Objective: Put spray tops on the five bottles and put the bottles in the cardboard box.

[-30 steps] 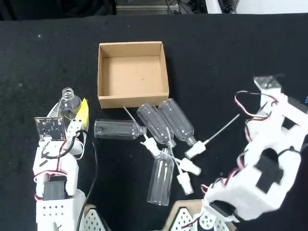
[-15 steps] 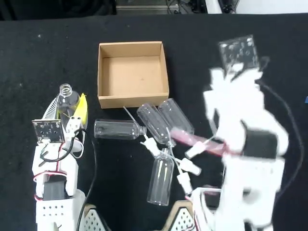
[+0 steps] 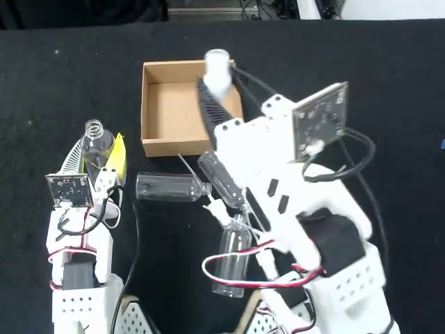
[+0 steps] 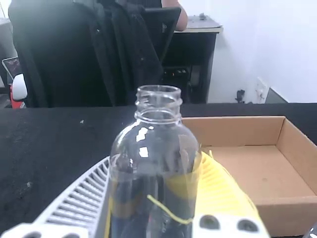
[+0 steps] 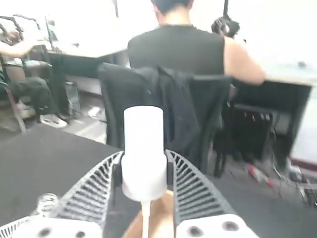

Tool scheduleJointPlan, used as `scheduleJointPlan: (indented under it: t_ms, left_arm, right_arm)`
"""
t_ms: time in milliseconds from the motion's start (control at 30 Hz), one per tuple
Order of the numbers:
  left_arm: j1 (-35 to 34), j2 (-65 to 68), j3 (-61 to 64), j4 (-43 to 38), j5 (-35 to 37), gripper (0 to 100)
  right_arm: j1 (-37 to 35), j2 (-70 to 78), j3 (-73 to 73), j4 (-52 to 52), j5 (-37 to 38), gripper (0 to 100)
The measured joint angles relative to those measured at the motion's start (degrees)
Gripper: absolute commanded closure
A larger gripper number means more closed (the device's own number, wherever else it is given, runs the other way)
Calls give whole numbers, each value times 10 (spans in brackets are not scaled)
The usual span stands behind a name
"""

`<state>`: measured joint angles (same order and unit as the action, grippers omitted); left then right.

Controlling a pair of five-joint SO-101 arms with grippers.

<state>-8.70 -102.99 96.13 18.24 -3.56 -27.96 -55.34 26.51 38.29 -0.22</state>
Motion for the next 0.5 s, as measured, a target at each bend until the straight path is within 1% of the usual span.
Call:
scheduleJointPlan:
  t_ms: [100,267,367,433,500]
  left_arm:
    - [5,0,0,-24,0,968]
    - [63,0,0,-28,0,967]
    - [113,-2,0,-31,0,967]
    - [149,-2,0,-55,0,967]
    - [169,-2,0,-84,0,967]
  right_arm:
    - [-16,0,11,-64,2,987]
    - [-23,0,12,-153,2,987]
    - [-23,0,12,-175,2,987]
    - [-23,0,12,-178,2,987]
    - [-23,0,14,-180,2,987]
